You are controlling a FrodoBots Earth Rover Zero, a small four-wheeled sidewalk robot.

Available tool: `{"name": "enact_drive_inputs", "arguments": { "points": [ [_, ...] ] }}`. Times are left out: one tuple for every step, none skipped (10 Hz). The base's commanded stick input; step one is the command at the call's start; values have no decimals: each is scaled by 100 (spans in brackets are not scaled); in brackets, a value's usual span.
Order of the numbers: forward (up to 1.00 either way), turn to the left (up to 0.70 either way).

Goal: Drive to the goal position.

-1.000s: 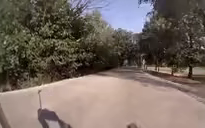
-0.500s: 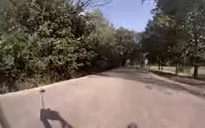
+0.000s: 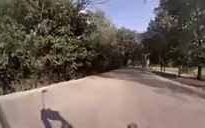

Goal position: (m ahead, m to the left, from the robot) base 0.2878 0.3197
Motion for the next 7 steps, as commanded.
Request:
{"name": "enact_drive_inputs", "arguments": {
  "points": [
    [0, 0],
    [0, 0],
    [0, 0],
    [0, 0],
    [0, 0],
    [0, -36],
    [0, -70]
  ]
}}
